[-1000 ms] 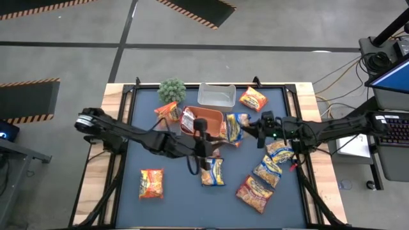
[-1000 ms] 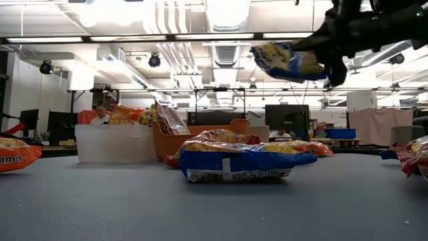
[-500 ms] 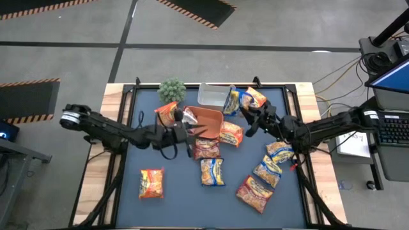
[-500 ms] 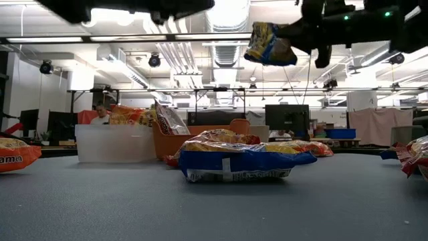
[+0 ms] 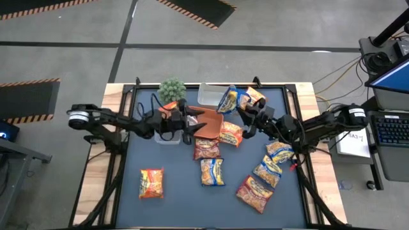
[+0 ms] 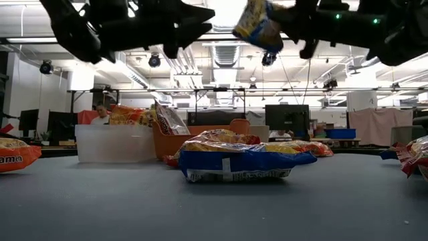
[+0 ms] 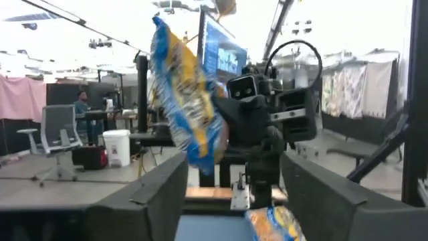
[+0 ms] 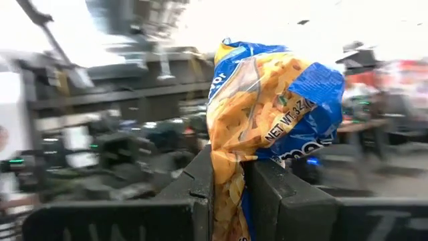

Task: Sort Maruchan noodles
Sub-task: Put the blue noodle pack into the gray bin

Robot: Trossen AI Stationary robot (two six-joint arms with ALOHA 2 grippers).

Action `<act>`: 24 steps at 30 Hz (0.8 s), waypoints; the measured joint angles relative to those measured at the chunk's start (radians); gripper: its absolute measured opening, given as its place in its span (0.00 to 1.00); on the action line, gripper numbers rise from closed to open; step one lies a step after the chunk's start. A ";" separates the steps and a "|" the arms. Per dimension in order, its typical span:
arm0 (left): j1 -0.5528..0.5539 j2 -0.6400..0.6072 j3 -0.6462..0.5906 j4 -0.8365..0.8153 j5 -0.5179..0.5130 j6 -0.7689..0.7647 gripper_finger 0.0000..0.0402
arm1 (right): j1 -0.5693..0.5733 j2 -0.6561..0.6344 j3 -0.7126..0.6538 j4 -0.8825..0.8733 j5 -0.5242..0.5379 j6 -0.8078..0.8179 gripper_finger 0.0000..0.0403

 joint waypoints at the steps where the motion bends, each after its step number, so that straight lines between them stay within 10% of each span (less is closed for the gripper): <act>1: -0.004 0.029 0.007 0.043 0.000 -0.009 0.58 | 0.001 0.006 0.011 0.003 -0.025 0.006 0.11; 8: -0.007 0.210 0.036 0.334 -0.005 -0.092 0.64 | 0.039 0.017 0.082 0.002 -0.087 -0.016 0.11; 24: -0.013 0.304 0.160 0.333 0.001 -0.098 0.59 | 0.048 0.158 0.191 0.001 -0.082 -0.047 0.11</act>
